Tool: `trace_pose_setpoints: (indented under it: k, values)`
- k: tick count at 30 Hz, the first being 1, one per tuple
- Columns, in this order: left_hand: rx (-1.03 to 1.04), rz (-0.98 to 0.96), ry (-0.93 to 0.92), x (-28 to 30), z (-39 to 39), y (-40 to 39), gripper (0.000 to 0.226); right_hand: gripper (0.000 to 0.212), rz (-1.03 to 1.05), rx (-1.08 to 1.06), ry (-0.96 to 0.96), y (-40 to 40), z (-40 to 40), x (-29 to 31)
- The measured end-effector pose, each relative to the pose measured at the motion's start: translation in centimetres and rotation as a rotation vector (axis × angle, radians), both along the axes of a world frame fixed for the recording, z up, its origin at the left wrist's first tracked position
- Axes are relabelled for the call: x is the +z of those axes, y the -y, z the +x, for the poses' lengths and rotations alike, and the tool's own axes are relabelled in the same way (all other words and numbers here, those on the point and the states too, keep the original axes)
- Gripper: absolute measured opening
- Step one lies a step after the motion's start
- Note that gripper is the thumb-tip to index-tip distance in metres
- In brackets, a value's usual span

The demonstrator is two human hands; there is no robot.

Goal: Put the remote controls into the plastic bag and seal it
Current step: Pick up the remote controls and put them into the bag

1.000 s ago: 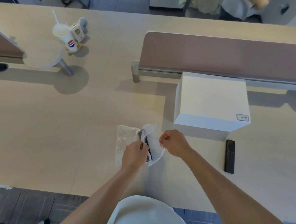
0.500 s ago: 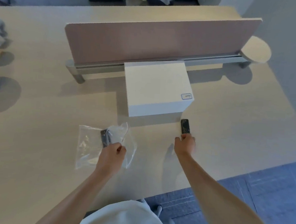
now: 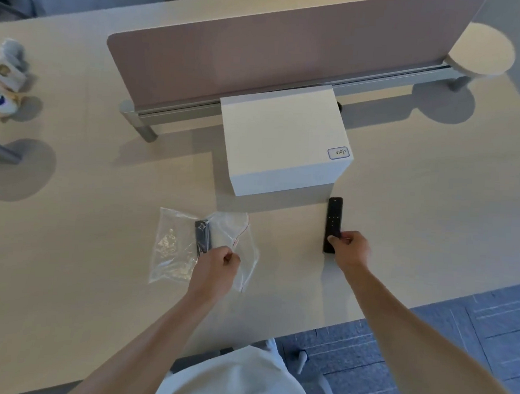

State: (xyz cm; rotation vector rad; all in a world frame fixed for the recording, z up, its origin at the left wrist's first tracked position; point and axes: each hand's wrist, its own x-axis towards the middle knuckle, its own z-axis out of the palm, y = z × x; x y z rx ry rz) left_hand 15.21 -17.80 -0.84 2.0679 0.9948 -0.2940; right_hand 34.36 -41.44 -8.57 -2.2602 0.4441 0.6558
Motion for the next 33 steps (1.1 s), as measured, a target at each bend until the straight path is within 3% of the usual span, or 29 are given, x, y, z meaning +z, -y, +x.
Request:
trace_pose_setpoints:
  k: [4, 9, 18, 28, 33]
  values:
    - [0.04, 0.006, -0.013, -0.2, 0.0, -0.2, 0.026, 0.02, 0.288, 0.036, -0.146, -1.6, -2.4, 1.5]
    - [0.053, -0.002, -0.008, -0.1, 0.2, -0.4, 0.025, 0.007, 0.486, 0.317, -0.322, -2.4, -5.5, 4.9]
    - [0.069, -0.021, 0.024, -0.3, -0.3, -0.3, 0.025, 0.01, 0.284, 0.612, -0.289, -7.3, -8.0, 5.7]
    - [0.025, 0.013, -0.026, -0.3, -0.5, -0.7, 0.035, 0.009, 0.147, 0.558, -0.263, -15.0, -9.1, 4.3]
    - [0.041, 0.002, -0.008, -0.1, -0.6, -1.1, 0.036, 0.019, 0.172, 0.524, -0.269, -15.0, -9.9, 3.8]
